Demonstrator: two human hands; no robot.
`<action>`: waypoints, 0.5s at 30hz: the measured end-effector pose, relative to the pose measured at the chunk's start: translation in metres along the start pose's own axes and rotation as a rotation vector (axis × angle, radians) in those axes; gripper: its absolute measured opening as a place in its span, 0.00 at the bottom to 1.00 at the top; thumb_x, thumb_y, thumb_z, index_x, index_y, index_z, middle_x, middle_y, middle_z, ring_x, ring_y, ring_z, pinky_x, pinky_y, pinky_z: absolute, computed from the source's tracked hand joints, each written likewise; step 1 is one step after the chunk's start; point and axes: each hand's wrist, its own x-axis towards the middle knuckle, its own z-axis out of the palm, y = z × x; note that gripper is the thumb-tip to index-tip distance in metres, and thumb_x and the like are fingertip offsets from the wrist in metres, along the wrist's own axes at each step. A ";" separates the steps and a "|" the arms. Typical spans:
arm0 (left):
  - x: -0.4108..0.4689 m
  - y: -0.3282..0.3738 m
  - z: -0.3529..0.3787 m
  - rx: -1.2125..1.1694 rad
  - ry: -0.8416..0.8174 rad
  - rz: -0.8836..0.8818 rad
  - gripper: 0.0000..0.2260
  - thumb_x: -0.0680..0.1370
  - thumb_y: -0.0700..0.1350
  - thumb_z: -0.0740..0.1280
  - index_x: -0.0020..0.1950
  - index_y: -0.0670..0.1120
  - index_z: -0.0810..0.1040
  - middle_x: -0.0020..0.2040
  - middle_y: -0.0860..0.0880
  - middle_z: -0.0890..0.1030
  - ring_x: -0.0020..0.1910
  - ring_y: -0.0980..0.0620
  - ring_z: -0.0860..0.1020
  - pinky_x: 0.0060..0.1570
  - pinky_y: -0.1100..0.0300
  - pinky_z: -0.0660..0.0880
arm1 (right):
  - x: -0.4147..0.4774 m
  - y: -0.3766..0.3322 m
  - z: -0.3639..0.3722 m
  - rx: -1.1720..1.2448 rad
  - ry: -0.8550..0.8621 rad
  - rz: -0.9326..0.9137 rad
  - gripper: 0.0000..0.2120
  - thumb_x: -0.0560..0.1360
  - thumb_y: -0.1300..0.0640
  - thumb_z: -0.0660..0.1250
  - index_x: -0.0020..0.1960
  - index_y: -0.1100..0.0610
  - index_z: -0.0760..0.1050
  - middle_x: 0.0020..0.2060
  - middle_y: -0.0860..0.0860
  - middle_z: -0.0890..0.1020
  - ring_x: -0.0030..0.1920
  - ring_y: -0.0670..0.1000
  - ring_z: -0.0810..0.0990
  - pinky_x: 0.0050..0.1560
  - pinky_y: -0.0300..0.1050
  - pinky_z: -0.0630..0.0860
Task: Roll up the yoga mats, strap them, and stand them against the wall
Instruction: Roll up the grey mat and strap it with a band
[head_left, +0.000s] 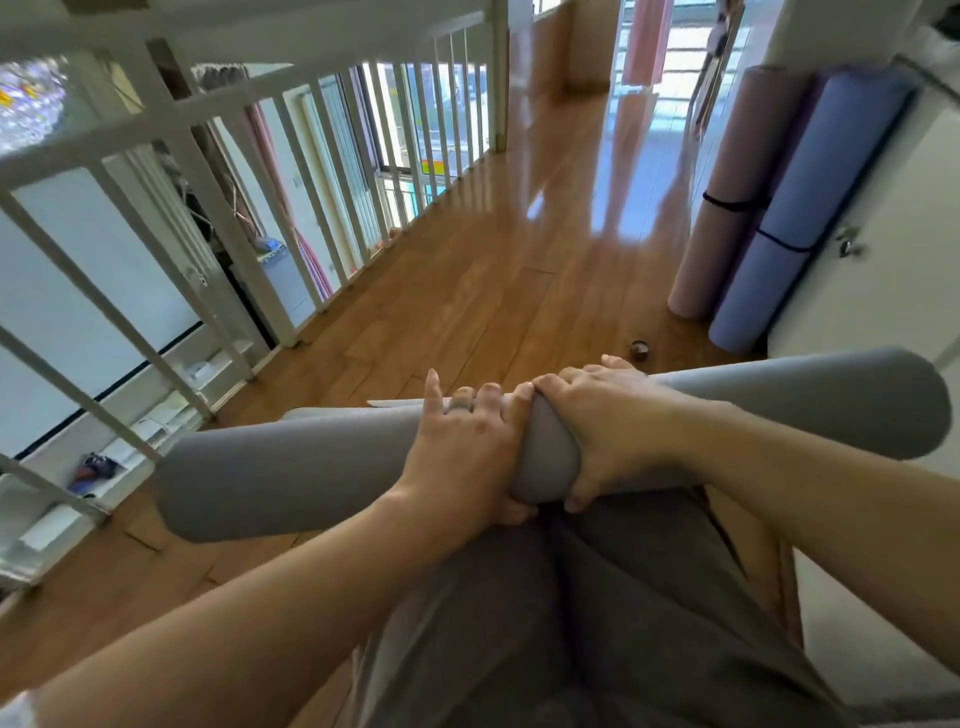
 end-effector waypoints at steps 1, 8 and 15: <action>0.002 -0.002 0.003 -0.019 0.028 0.003 0.50 0.66 0.66 0.71 0.77 0.48 0.48 0.71 0.47 0.65 0.69 0.45 0.66 0.72 0.40 0.48 | 0.002 0.000 -0.001 -0.011 -0.006 0.002 0.51 0.58 0.34 0.76 0.74 0.50 0.58 0.66 0.49 0.71 0.67 0.52 0.68 0.73 0.60 0.51; 0.029 -0.026 -0.009 -0.216 -0.092 0.066 0.45 0.65 0.68 0.71 0.74 0.51 0.57 0.64 0.49 0.71 0.63 0.47 0.71 0.69 0.45 0.60 | -0.005 -0.006 0.044 -0.202 0.405 0.037 0.52 0.54 0.35 0.77 0.70 0.58 0.66 0.61 0.57 0.77 0.60 0.59 0.77 0.67 0.67 0.62; 0.020 -0.011 0.002 0.002 -0.005 -0.041 0.47 0.67 0.65 0.70 0.77 0.48 0.49 0.71 0.46 0.65 0.69 0.44 0.66 0.70 0.34 0.48 | 0.013 0.003 0.030 -0.150 0.282 0.024 0.49 0.62 0.36 0.72 0.74 0.54 0.57 0.66 0.52 0.72 0.65 0.54 0.70 0.74 0.56 0.55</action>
